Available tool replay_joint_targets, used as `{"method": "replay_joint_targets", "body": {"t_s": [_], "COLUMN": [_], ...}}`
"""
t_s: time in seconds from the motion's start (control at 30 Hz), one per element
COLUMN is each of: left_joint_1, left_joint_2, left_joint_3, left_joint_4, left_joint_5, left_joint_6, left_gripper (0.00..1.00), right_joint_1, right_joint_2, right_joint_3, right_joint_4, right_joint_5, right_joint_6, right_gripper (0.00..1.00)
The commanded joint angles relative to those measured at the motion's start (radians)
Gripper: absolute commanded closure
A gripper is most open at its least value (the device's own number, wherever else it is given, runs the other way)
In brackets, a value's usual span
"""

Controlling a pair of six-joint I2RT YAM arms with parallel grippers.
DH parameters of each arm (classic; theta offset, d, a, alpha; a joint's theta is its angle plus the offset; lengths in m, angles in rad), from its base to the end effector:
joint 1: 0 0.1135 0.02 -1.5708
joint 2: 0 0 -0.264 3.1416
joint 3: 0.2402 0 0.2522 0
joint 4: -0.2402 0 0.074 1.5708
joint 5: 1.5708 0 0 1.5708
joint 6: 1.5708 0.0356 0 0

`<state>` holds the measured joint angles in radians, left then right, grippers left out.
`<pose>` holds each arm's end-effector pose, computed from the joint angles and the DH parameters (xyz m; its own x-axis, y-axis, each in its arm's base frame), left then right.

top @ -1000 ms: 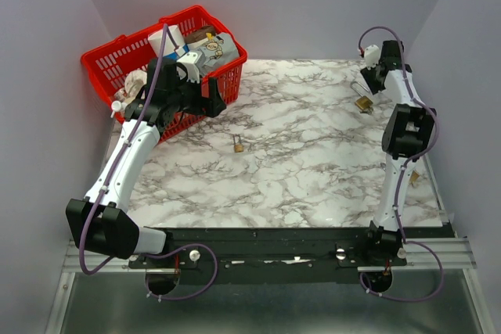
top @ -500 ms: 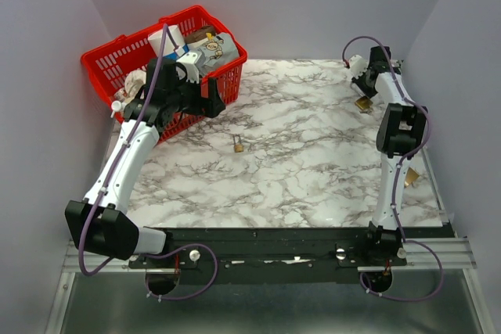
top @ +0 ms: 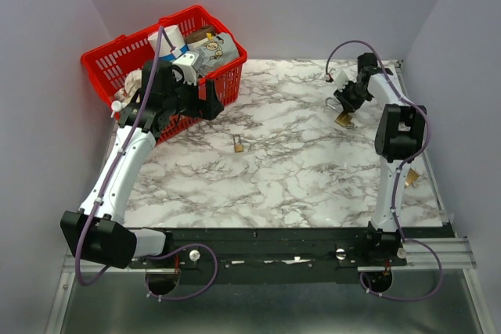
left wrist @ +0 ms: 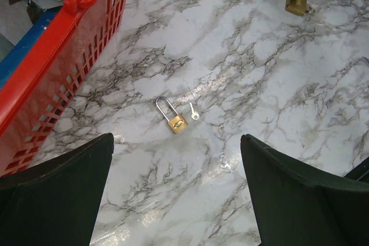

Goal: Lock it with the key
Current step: Move the lock to the center of the board.

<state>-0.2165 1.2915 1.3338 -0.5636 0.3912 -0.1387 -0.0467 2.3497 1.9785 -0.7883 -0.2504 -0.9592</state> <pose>0.2726 -0.0739 0.3843 -0.5538 -0.0090 -0.8326 0.4493 0.8386 -0.3080 0.4987 -0.0145 0.1690 -0.4817 -0.7715 -0.4155 -0.7805 0.5934 -0.1969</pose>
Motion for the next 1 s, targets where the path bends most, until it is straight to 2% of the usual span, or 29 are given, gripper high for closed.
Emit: {"method": "replay_joint_targets", "body": {"t_s": [0.0,0.2,0.3,0.33,0.43,0.53,0.67,0.97], "left_joint_1": [-0.003,-0.003,-0.003,-0.003,-0.003,-0.003,-0.003,-0.003], "left_joint_2": [-0.027,-0.029,-0.026,-0.026,-0.023,-0.021,-0.018,-0.006], "left_joint_3": [-0.010,-0.013,-0.015,-0.015,-0.015,-0.015,-0.015,0.002], "left_joint_4": [0.005,0.007,0.010,0.013,0.019,0.024,0.030,0.025], "left_joint_5": [-0.014,-0.002,0.006,0.012,0.017,0.018,0.021,0.055], "left_joint_6": [0.005,-0.001,-0.013,-0.016,-0.029,-0.025,-0.029,-0.035], "left_gripper": [0.01,0.01,0.01,0.01,0.01,0.01,0.01,0.01], "right_joint_1": [0.041,0.041,0.038,0.038,0.038,0.041,0.071,0.097], "right_joint_2": [-0.053,-0.118,-0.162,-0.171,-0.213,-0.254,-0.273,-0.159], "right_joint_3": [-0.021,-0.078,-0.080,-0.076,-0.067,-0.115,-0.204,-0.158], "right_joint_4": [-0.198,-0.307,-0.307,-0.308,-0.342,-0.356,-0.258,-0.238], "right_joint_5": [-0.176,-0.257,-0.247,-0.247,-0.280,-0.335,-0.279,-0.191], "right_joint_6": [0.017,0.057,0.070,0.071,0.073,0.080,0.149,0.194], "right_gripper": [0.67,0.63,0.51,0.39,0.14,0.00,0.00,0.00]}}
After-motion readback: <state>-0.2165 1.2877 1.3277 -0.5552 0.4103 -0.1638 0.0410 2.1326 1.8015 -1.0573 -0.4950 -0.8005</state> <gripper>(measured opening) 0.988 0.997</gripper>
